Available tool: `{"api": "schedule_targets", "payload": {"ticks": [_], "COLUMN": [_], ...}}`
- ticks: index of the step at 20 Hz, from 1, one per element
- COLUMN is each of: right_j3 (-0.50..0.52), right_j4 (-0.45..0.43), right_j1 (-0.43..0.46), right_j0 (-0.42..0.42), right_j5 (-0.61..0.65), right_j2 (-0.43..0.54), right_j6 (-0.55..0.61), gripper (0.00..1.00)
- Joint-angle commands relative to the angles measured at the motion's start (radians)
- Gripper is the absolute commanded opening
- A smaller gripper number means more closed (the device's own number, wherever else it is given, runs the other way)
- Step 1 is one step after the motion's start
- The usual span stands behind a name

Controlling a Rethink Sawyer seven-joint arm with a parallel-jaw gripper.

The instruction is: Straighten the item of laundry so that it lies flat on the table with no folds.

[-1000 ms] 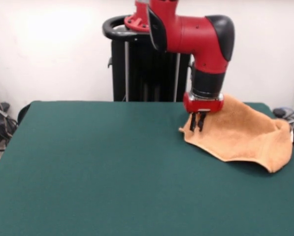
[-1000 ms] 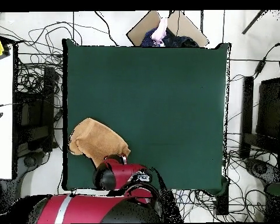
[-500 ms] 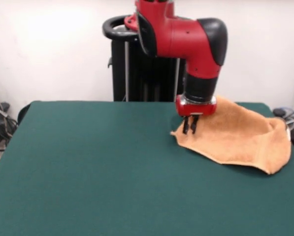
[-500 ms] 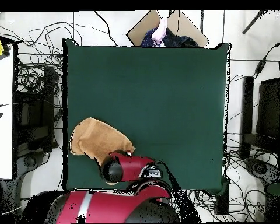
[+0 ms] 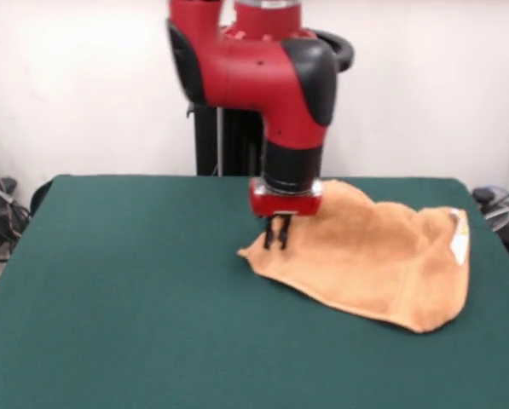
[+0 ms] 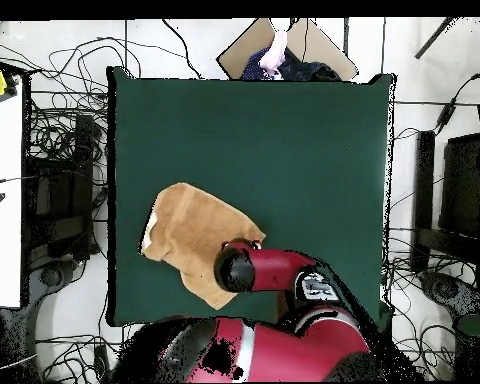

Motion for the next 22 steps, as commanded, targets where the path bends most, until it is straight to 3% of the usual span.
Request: {"api": "schedule_targets", "payload": {"ticks": [1,15,22], "right_j3": [-0.194,-0.352,-0.409], "right_j4": [-0.092,-0.308,-0.364], "right_j1": [-0.042,0.05,0.064], "right_j0": [-0.094,-0.324,-0.403], "right_j5": [0.182,0.285,0.379], "right_j2": [0.123,0.343,0.414], "right_j6": [-0.133,-0.287,-0.377], "gripper": [0.0,0.0,0.0]}}
